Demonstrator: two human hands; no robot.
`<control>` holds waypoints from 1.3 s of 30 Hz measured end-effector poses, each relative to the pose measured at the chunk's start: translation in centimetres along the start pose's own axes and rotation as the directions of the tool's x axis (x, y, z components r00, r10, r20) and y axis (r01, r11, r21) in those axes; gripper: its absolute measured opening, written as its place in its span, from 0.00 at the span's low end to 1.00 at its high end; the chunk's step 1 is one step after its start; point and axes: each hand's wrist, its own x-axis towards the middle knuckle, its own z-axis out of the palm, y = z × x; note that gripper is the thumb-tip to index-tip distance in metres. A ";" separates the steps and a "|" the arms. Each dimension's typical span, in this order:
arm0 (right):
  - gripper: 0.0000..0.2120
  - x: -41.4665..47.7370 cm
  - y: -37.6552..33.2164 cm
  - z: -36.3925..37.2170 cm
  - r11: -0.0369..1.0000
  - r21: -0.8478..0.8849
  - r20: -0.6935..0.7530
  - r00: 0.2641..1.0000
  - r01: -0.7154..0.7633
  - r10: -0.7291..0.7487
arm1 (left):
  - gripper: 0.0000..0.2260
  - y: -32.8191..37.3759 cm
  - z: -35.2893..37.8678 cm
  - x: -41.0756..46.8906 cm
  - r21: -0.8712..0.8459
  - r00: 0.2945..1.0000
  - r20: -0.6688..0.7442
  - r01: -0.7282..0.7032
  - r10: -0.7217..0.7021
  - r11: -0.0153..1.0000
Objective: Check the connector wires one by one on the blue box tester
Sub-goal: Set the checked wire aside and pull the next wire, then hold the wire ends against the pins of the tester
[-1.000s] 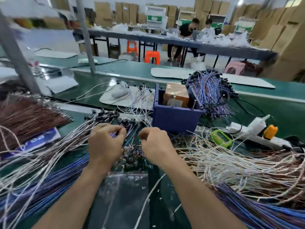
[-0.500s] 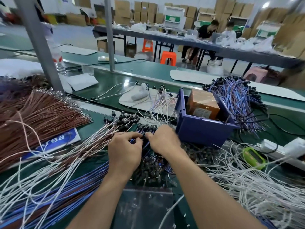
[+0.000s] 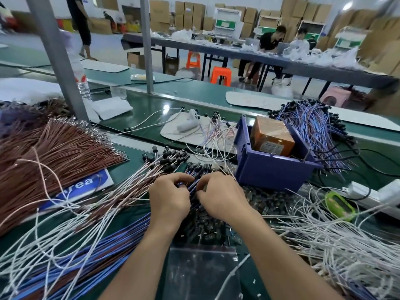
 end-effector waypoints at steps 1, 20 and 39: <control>0.07 -0.3 -0.1 -0.1 1.000 -0.015 -0.003 1.000 0.015 -0.015 | 0.17 -0.1 -0.1 0.1 -0.025 1.000 0.002 0.014 -0.014 1.000; 0.07 -3.1 2.1 -1.6 0.870 0.444 -0.459 0.888 0.214 0.016 | 0.14 2.0 -0.9 -3.3 0.135 0.903 0.041 -0.430 0.428 0.893; 0.10 -8.6 12.1 -8.3 0.026 0.974 -0.225 0.948 0.225 0.227 | 0.07 2.7 -1.5 -4.2 -0.030 0.728 0.573 -0.441 0.377 0.897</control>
